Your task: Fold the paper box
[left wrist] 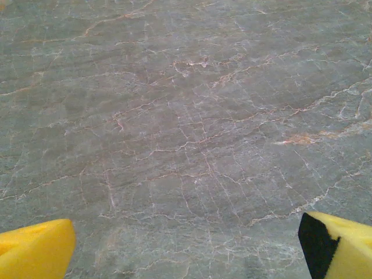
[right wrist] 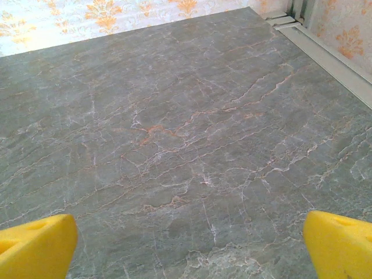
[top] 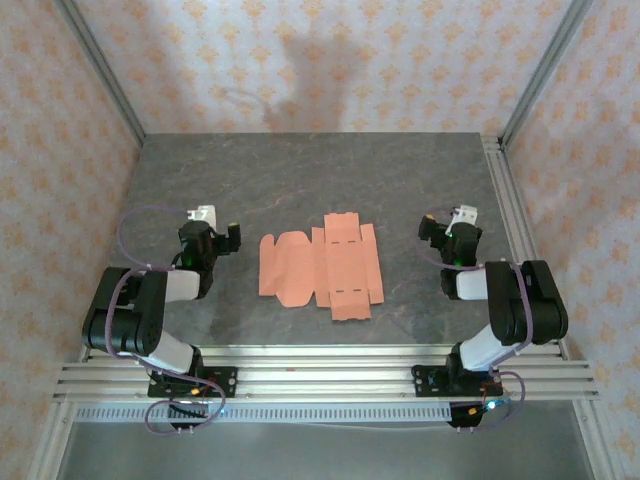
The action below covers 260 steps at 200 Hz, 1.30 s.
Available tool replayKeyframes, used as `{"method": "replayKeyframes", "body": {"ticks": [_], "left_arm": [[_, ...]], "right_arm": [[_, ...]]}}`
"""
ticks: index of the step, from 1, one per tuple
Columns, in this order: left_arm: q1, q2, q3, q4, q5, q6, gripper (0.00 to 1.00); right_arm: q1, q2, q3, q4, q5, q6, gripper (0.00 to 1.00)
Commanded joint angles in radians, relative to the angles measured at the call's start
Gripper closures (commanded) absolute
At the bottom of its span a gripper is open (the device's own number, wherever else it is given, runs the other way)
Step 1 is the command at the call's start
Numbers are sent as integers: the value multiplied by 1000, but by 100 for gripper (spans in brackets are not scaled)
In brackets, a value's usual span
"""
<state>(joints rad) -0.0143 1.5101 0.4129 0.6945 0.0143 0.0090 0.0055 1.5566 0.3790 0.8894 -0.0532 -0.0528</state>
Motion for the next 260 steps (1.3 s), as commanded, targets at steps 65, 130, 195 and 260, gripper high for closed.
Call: {"method": "replayKeyframes", "body": {"ticks": [65,130,195,260], "left_arm": [[-8,-13,23,31,-31,9,0],[-9,-13,23,31,-31,9,0],[-26,-93,69,-106,-88,4,0],[-217,-343,204,-518,-171,-167,0]], "right_arm": [[-2,-5,13,-3,26,14,1],[-2,-4,12,-1,32,14,1],[-2,-59,-7,-3,27,11,1],[60,-368,224,-604,-16,32,1]]}}
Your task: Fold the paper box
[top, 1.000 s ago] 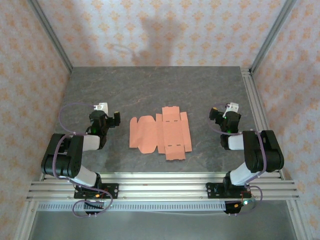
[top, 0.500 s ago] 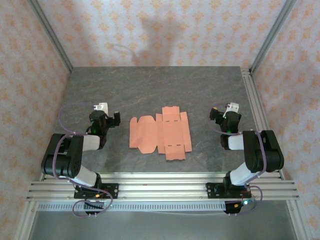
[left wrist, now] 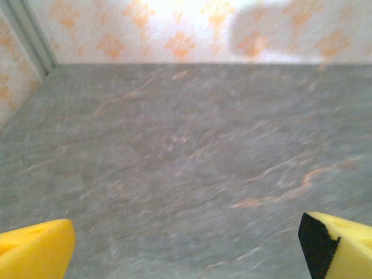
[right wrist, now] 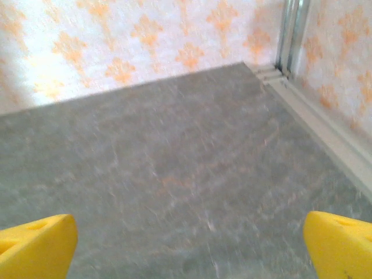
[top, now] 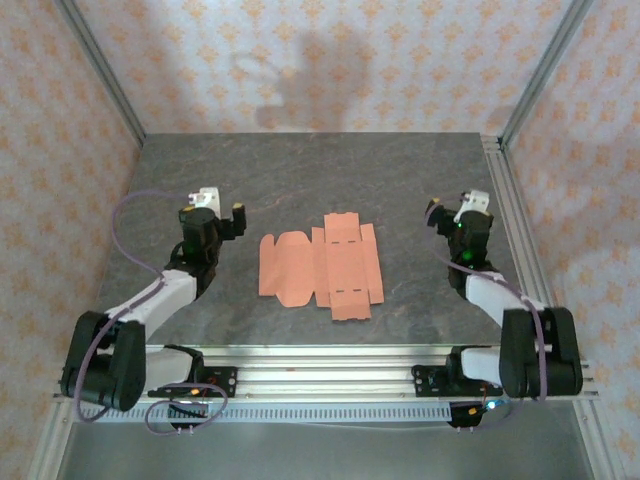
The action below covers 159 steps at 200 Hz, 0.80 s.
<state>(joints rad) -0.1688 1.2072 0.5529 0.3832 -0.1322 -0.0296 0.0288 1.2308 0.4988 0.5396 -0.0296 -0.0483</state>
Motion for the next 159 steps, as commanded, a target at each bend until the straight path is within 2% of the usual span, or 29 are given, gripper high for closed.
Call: {"method": "replayKeyframes", "body": {"ticks": [1,21,41,64,81,100,122,159], "left_arm": [[-67,-40,67,-213,-23,-137,0],[-177,-40,114,-319,-15,-270,0],[-273,-33,130,-399,9,-463,0],[-369,-16,121,-444,42,-674,1],[-419,8,114,-445,77,-774,4],[-442,45,116,-460,113,-842,9],[-445,105,107,-473,157,-902,19],[-444,197,85,-466,186,-950,30]], "right_arm": [[40,-42,109,-261,-42,28,1],[103,-42,176,-371,-80,44,1],[156,-42,220,-438,-117,82,1],[192,-15,239,-442,-184,113,1],[209,11,234,-393,-208,130,1],[212,50,249,-367,-230,149,1],[214,94,274,-359,-238,161,0],[220,147,306,-350,-260,170,0]]}}
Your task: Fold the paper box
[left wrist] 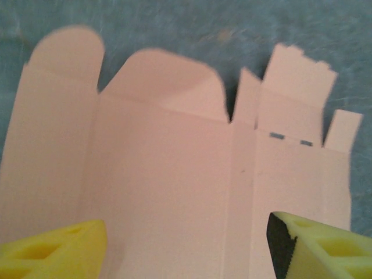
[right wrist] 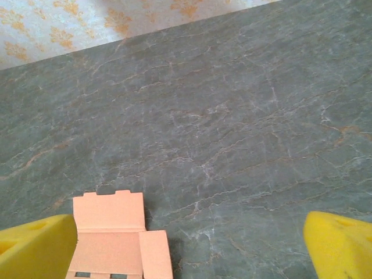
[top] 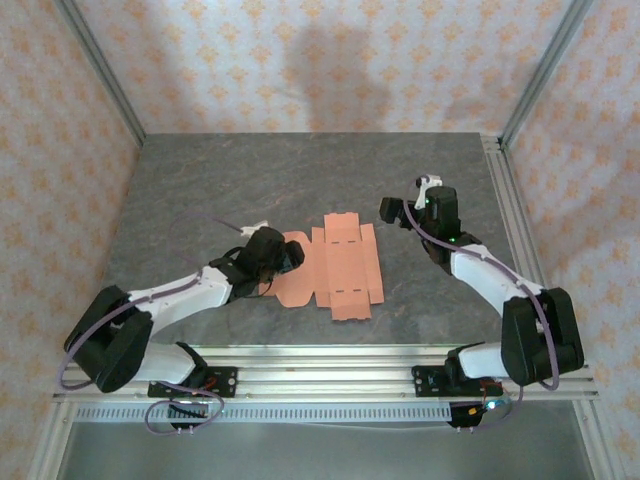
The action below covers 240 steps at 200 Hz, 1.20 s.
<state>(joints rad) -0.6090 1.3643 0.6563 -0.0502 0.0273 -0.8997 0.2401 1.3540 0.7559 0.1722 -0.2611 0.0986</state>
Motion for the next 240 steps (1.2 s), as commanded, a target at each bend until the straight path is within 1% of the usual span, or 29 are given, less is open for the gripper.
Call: {"method": "replayKeyframes", "body": {"ticks": [1,24,52,84,102,124,142,152,160,172,181,194,202,213,225,240], "left_arm": [[-3,43,-18,-33,26,-80,30],[0,101,-3,-54,23,-67,31],[25,160,10,-72,31,-38,30],[99,229,40,-83,71,32,30],[131,251,65,-100,88,62,30],[136,254,79,-116,103,58,30],[135,241,59,-105,130,23,30],[131,231,41,-94,140,0,30],[126,221,30,-91,143,-19,30],[116,211,18,-92,146,-40,30],[107,203,13,-96,149,-54,30],[93,194,11,-104,151,-71,30],[87,191,7,-107,148,-83,30],[79,187,1,-103,145,-95,30],[74,183,-4,-100,144,-102,30],[74,177,-6,-107,142,-104,30]], "right_arm": [[8,25,48,18,-29,24,0],[8,44,55,15,-34,27,0],[8,57,53,7,-32,32,0],[8,57,47,-5,-29,29,0],[8,58,57,-42,-25,34,0],[8,41,38,-87,-7,133,0],[8,10,-27,-86,-18,247,0],[8,-9,-75,-66,-47,306,1],[10,-21,-111,-33,-80,356,3],[10,-30,-173,42,-147,422,11],[9,-33,-208,85,-177,470,14],[14,-24,-248,139,-212,515,26],[17,-14,-265,166,-231,534,31],[28,3,-277,195,-253,547,33],[39,25,-280,203,-268,549,37],[46,53,-283,215,-281,549,40]]}}
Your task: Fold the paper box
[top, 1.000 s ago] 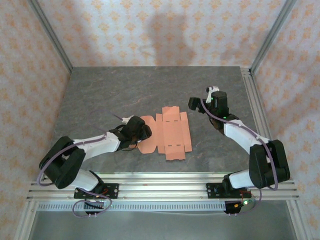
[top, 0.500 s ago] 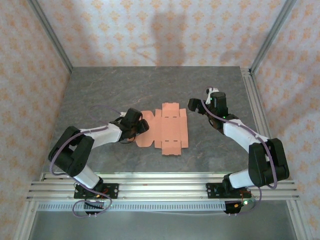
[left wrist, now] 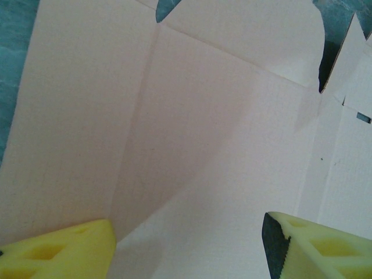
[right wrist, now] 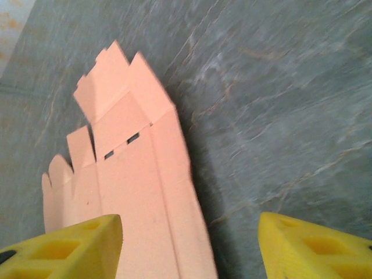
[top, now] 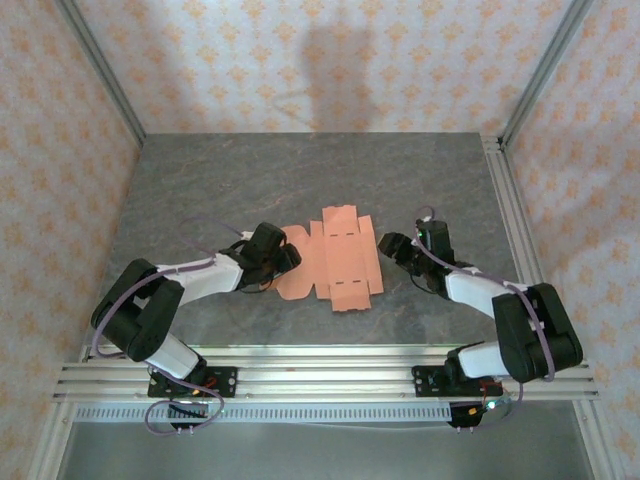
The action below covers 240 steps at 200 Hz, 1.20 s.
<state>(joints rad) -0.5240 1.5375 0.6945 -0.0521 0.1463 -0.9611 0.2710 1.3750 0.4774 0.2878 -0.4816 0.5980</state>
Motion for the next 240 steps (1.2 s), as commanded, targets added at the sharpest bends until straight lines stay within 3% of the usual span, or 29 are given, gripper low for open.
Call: {"method": "replayKeyframes", "body": {"ticks": [1,78,131,171,208,240], "left_arm": [[-11,3,-45,-105,22,-42,30],[-13,-3,-38,-131,15,-31,29],[-16,6,-35,-117,38,-21,29],[-19,4,-32,-130,38,-12,28],[-20,-2,-32,-133,33,-12,28],[-24,-24,-20,-162,9,1,26]], "right_arm": [[15,34,-6,100,-60,51,40],[33,178,-28,259,-131,78,50],[40,218,-37,333,-141,85,61],[40,197,-58,349,-119,65,62],[40,153,-62,275,-90,11,74],[40,100,-47,151,-17,-58,94]]}}
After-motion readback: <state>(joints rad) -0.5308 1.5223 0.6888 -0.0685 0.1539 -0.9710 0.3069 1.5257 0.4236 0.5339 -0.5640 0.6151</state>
